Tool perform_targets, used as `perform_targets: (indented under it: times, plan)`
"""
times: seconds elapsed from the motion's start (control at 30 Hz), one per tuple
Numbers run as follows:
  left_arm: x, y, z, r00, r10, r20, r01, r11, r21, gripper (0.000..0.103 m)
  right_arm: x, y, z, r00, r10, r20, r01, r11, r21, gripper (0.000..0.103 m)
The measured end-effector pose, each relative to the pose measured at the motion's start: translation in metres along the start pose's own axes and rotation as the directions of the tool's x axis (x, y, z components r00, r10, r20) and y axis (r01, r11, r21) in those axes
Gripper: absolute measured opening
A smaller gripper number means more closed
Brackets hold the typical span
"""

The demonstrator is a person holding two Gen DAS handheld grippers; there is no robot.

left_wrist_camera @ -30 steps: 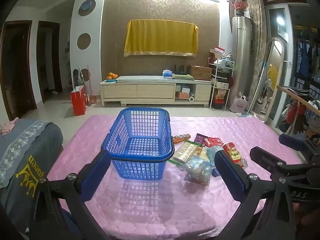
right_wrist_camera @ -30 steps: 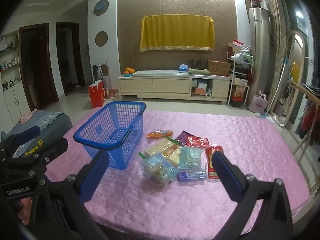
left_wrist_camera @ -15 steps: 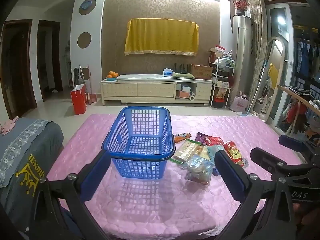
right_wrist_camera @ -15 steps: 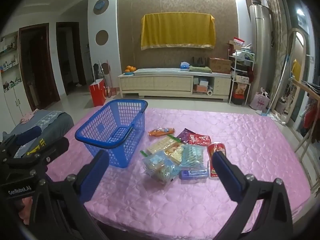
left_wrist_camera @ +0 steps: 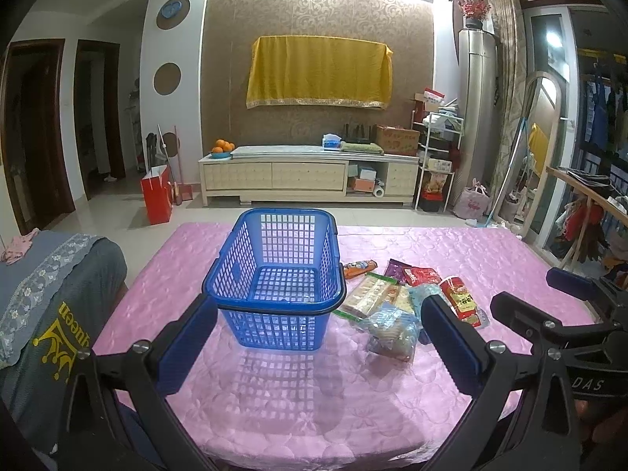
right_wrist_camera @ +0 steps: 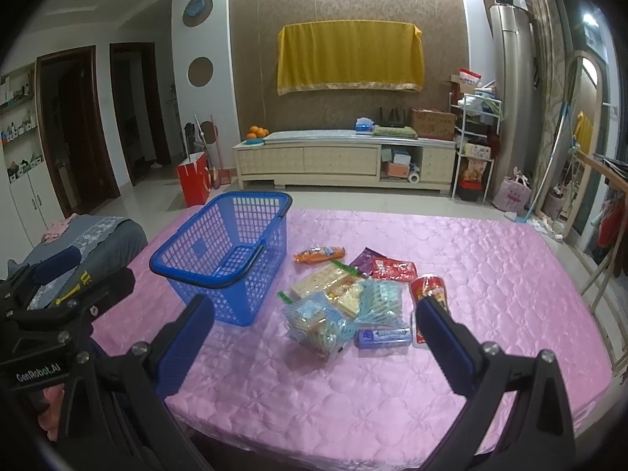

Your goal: Organize snacks

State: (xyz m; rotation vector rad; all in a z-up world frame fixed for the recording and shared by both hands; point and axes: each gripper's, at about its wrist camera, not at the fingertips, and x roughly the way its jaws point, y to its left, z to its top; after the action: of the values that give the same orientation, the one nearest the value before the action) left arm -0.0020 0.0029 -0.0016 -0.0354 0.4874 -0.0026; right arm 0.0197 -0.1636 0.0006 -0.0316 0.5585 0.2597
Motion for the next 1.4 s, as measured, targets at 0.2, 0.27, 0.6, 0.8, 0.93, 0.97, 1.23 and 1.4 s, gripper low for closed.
perform_targets:
  times: [0.2,0.27,0.6,0.8,0.93,0.97,1.23,1.4]
  plan:
    - [-0.0003,-0.0007,0.0008,1.0,-0.001,-0.001,0.001,1.0,-0.001,0.103,0.0,-0.0003,0.0,1.0,0.001,-0.001,-0.001,1.0,-0.001,0.103]
    - [-0.0003,-0.0011,0.0003,1.0,-0.001,-0.001,0.001,1.0,-0.001,0.103,0.0002,-0.0001,-0.0001,1.0,-0.001,-0.001,0.001,1.0,-0.001,0.103]
    - [-0.0011,-0.0025,0.0012,1.0,-0.005,-0.007,0.005,1.0,0.001,0.103,-0.0001,0.0013,0.0004,1.0,0.006,-0.003,-0.006,1.0,0.008,0.103]
    - [-0.0005,-0.0028,0.0005,1.0,-0.001,-0.015,0.001,1.0,0.0,0.103,-0.0001,0.0032,0.001,1.0,-0.002,0.001,0.002,1.0,-0.004,0.103]
    - [-0.0002,-0.0032,0.0006,1.0,0.0,-0.014,0.0,1.0,0.003,0.103,-0.0016,0.0008,0.0017,1.0,0.004,-0.002,-0.004,1.0,0.0,0.103]
    - [-0.0004,-0.003,0.0004,1.0,0.0,-0.013,0.0,1.0,0.002,0.103,-0.0017,0.0007,0.0015,1.0,0.004,-0.003,-0.004,1.0,0.001,0.103]
    - [0.0009,-0.0026,-0.0009,1.0,0.002,-0.013,-0.001,1.0,0.006,0.103,0.0002,0.0008,0.0023,1.0,0.011,-0.011,-0.011,1.0,0.008,0.103]
    - [0.0013,-0.0023,-0.0011,1.0,0.003,-0.016,-0.003,1.0,0.005,0.103,0.0004,0.0005,0.0019,1.0,0.013,-0.013,-0.013,1.0,0.012,0.103]
